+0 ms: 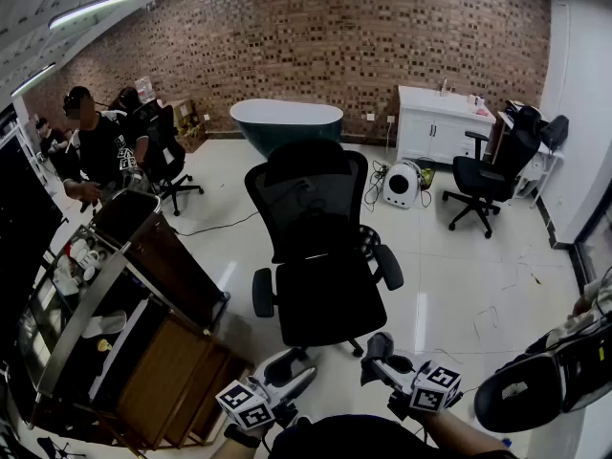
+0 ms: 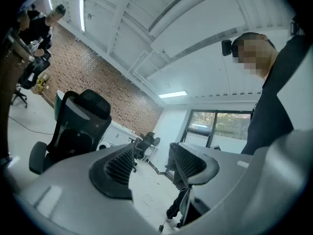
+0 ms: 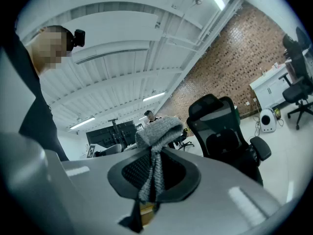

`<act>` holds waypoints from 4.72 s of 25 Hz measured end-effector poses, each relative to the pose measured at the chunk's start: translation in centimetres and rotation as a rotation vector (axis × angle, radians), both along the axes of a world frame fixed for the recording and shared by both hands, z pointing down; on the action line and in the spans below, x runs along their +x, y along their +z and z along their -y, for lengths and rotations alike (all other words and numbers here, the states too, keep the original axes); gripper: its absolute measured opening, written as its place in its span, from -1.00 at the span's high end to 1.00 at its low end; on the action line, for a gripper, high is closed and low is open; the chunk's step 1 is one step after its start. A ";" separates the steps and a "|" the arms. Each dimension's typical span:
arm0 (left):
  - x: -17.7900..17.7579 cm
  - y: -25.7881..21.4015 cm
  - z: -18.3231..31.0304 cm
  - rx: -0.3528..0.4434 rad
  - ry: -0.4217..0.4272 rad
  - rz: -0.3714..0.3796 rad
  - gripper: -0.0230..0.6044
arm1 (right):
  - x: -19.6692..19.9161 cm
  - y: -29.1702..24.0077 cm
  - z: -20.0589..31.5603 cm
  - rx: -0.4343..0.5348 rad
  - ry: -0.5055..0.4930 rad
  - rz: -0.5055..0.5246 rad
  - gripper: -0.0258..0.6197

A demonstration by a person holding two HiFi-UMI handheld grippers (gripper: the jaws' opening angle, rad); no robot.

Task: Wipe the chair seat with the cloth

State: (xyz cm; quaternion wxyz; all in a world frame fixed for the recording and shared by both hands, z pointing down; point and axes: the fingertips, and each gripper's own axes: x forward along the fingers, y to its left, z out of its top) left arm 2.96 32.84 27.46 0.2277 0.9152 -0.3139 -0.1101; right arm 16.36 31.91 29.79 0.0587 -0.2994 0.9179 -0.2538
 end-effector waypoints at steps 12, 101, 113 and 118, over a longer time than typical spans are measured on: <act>1.0 1.2 1.4 -0.011 -0.044 0.034 -0.04 | 1.5 2.5 1.2 -0.025 -0.039 -0.013 0.83; -12.4 32.2 48.6 -0.398 -0.082 0.051 -0.04 | -30.1 58.0 51.9 -0.159 -0.641 -0.934 0.83; -12.4 31.8 48.1 -0.394 -0.073 0.026 -0.04 | -9.0 62.0 53.7 -0.333 -0.410 -1.186 0.83; -11.6 31.7 47.7 -0.395 -0.047 0.023 -0.04 | -1.8 60.9 54.4 -0.364 -0.298 -1.258 0.83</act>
